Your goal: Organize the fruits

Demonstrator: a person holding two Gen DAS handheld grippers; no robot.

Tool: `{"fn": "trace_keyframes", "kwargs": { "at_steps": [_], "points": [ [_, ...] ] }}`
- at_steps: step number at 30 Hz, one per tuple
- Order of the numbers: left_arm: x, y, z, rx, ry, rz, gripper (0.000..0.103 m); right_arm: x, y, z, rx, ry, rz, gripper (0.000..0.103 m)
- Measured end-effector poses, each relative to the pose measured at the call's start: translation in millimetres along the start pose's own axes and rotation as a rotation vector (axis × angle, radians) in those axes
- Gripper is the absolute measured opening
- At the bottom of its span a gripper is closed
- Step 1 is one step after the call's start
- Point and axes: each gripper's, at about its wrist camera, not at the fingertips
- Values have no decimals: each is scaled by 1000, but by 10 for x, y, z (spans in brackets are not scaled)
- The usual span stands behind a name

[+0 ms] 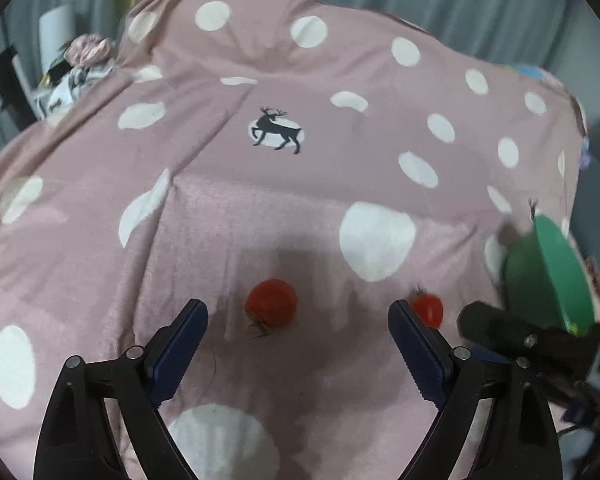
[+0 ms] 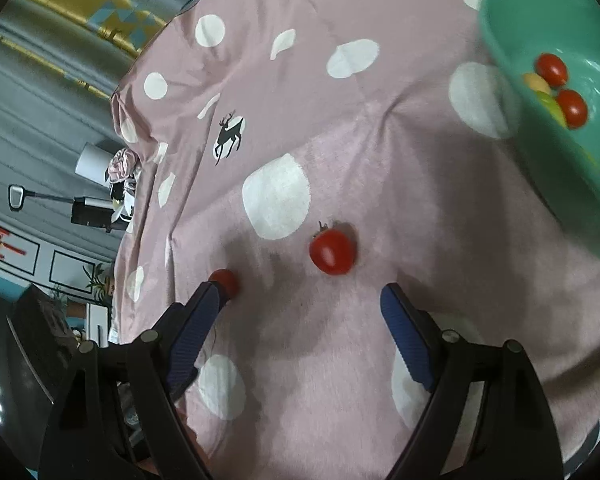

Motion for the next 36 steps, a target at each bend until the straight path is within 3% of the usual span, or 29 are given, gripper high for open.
{"fn": "trace_keyframes", "kwargs": {
  "at_steps": [2, 5, 6, 8, 12, 16, 18, 20, 23, 30, 36],
  "points": [
    [5, -56, 97, 51, 78, 14, 88, -18, -47, 9, 11, 8, 4, 84],
    [23, -208, 185, 139, 150, 68, 71, -60, -89, -10, 38, 12, -4, 84],
    [24, -258, 187, 127, 153, 94, 66, -63, -88, -12, 42, 14, -6, 84],
    [22, -262, 150, 92, 123, 81, 65, -71, -93, -8, 45, 16, -5, 84],
    [27, -270, 168, 108, 128, 77, 65, -86, -112, 7, 61, 26, -8, 84],
    [14, -284, 229, 131, 144, 57, 65, -86, -171, 69, 86, 65, -13, 74],
    [8, -310, 231, 91, 139, 65, 46, -97, -214, 108, 138, 96, -14, 62],
    [-13, -309, 212, 51, 112, 78, 38, -124, -236, 121, 158, 108, -18, 56],
    [-14, -315, 200, 64, 100, 81, 38, -162, -278, 108, 122, 106, 9, 47],
    [-23, -335, 166, 46, 84, 82, 35, -109, -441, 133, 144, 113, 39, 32],
    [-31, -334, 182, 45, 75, 91, 32, -111, -447, 99, 130, 102, 35, 25]
  ]
}}
Point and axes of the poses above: each gripper's, at about its wrist camera, not at the fingertips, and y roughly against the way its jaws point, z to its left, x to its underside, and after that the axes turned 8 degrees about -y, right-handed
